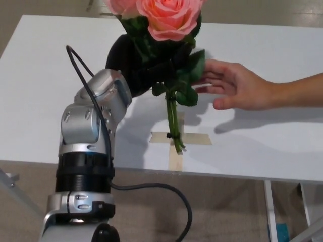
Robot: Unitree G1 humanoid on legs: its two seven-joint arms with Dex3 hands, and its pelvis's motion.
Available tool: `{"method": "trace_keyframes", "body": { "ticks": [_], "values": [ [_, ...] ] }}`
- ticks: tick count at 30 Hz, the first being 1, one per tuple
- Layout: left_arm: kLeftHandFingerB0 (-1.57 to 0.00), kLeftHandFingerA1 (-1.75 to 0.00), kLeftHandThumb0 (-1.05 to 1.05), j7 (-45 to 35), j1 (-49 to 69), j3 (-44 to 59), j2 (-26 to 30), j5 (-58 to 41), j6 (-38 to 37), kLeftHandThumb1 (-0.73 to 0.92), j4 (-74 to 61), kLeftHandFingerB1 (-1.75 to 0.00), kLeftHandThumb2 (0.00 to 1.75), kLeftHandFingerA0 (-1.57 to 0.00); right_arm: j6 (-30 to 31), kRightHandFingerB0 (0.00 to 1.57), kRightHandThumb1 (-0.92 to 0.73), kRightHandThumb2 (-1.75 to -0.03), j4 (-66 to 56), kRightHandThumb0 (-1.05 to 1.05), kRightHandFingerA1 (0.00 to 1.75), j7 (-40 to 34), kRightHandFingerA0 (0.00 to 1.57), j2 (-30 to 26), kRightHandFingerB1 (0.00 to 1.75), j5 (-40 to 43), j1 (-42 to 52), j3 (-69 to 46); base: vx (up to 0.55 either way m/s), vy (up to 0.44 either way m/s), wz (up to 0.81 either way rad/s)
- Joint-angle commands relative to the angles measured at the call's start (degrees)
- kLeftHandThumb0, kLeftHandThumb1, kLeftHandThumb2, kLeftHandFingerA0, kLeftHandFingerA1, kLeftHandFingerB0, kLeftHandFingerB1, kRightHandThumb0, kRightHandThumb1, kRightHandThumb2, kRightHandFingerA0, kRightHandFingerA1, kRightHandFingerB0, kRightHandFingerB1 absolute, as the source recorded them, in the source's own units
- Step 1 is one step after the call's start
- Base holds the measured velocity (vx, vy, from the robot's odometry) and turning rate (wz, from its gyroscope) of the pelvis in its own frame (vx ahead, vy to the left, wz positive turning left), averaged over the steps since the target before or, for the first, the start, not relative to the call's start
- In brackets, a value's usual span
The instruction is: Use the left hand to pick up the rose and passes it to a human.
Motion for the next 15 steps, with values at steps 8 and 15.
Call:
{"method": "trace_keyframes", "body": {
  "ticks": [8,15],
  "values": [
    [-0.79,-1.52,-0.11,0.58,0.80,-5.79,-2.05,-2.71,-0.42,0.81,-1.03,-0.97,0.72,-0.93,0.76,0.56,-0.59,-0.61,0.35,-0.42,0.49,0.68,0.71,0.36,0.43,-0.43,0.80,0.24,0.00,0.000,0.00],
    [-0.82,-1.46,-0.12,2.37,-2.69,-6.94,-5.39,-3.93,-1.54,0.83,2.69,-0.94,0.68,-0.93,0.83,0.56,-0.59,-0.61,0.17,-0.42,0.49,0.90,0.71,0.50,0.43,-0.42,0.32,0.34,0.00,0.000,0.00]
  ]
}}
